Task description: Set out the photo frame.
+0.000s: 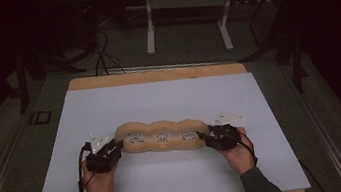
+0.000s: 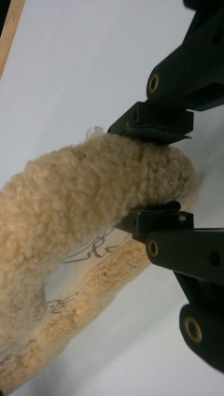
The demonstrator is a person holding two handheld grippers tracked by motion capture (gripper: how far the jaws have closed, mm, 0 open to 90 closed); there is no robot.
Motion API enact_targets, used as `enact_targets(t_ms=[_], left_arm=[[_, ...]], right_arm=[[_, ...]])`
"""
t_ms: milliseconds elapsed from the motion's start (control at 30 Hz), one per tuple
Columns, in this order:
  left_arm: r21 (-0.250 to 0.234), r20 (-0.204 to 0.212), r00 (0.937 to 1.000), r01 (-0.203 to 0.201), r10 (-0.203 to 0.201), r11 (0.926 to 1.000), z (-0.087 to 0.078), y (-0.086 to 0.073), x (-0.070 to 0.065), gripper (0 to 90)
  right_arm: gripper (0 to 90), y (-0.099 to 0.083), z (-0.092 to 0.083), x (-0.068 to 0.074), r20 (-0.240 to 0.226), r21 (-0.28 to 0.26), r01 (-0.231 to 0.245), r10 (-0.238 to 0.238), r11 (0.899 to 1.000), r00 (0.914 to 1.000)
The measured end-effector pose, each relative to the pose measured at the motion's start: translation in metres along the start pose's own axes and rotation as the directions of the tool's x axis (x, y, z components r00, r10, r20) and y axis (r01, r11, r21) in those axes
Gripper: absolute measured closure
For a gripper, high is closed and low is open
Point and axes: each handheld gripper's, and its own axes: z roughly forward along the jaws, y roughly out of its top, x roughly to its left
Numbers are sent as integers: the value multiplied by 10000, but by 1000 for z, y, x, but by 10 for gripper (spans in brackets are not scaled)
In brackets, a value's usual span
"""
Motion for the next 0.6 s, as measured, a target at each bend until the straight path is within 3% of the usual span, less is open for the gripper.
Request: enact_targets(t_ms=[267, 367, 400, 600], left_arm=[[60, 260, 9996, 80, -82, 9999, 4, 0, -2, 724], [6, 304, 9995, 67, -67, 10000, 4, 0, -3, 724], [50, 384, 9992, 96, -97, 9999, 4, 0, -2, 724], [146, 593, 9976, 337, -345, 9993, 5, 0, 0, 721]], right_arm=[[614, -1, -3, -6, 54, -274, -191, 192, 9994, 9998], [612, -3, -2, -12, -157, -206, -450, 447, 9988, 9989], [610, -4, -2, -16, -430, -284, -840, 828, 9961, 9956], [606, -5, 1, -21, -670, -424, -1264, 1234, 9911, 9901]])
